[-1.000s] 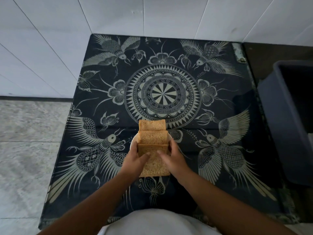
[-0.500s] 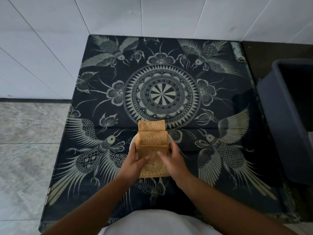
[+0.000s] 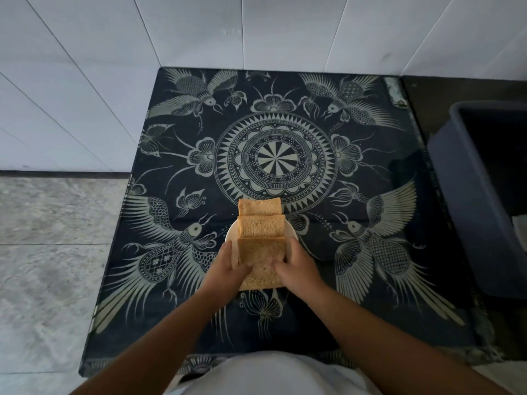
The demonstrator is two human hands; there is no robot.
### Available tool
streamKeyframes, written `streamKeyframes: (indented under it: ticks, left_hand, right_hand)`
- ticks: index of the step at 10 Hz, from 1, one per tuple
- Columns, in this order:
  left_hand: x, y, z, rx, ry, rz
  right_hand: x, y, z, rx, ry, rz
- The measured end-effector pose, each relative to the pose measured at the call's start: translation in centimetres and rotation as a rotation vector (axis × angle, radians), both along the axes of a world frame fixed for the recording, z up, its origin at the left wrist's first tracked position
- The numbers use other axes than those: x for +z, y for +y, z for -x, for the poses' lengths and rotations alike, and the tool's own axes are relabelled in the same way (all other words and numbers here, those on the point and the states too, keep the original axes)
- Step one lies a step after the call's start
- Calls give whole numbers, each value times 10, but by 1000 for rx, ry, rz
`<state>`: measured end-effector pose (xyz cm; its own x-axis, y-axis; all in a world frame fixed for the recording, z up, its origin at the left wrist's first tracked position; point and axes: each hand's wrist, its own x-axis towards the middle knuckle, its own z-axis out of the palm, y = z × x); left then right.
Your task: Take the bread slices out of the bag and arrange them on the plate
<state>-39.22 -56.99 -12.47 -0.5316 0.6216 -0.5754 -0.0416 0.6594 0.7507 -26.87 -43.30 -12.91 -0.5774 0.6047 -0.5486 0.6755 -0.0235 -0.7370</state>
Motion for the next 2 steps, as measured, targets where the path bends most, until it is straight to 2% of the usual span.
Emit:
streamKeyframes:
  ticks: [1,2]
  left_hand:
    - [-9,-7,15,-158,216,195]
    - [-6,-24,18,-343,511,269]
  right_hand:
    - [7,12,-11,118,-47,-201]
    - [17,12,-24,343,-236,-605]
